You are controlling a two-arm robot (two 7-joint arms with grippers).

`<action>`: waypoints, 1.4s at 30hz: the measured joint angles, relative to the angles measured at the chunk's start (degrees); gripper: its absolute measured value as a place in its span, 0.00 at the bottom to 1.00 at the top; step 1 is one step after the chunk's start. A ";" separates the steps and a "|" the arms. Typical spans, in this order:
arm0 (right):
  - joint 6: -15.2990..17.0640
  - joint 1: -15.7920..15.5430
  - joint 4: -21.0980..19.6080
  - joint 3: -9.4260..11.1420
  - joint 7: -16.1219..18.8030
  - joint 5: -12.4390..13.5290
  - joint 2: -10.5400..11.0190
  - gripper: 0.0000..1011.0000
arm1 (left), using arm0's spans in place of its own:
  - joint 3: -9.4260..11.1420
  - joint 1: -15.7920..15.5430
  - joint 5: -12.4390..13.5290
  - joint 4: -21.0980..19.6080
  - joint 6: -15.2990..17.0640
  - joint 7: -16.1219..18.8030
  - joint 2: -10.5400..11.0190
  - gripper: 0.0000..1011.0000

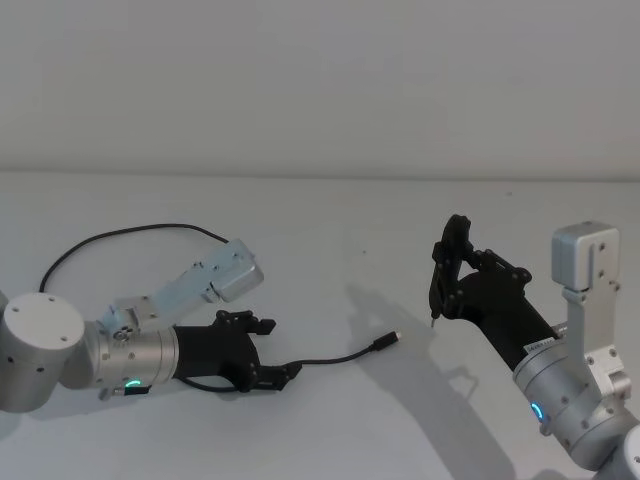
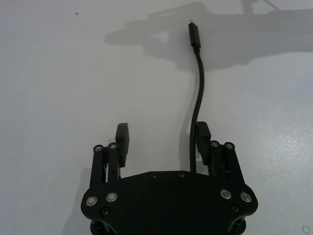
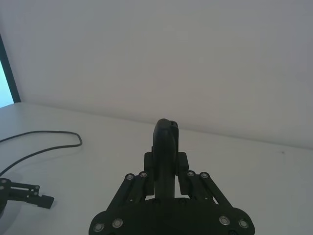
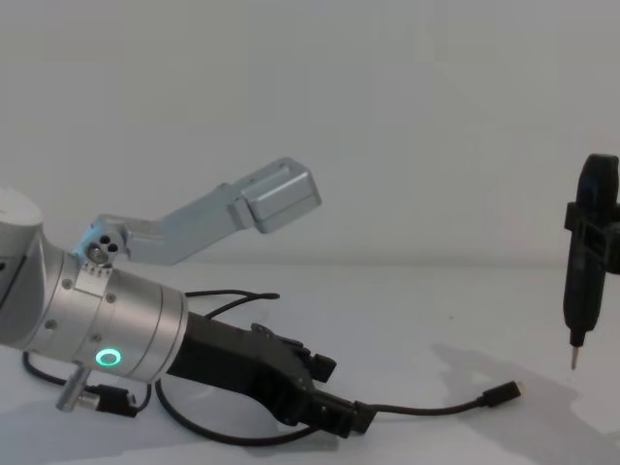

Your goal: Pick up the data cable with the one hand.

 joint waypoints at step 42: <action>-0.57 -0.37 -2.02 0.97 0.70 1.06 -0.56 0.27 | -0.16 0.41 2.01 -1.74 -5.36 0.32 0.44 0.05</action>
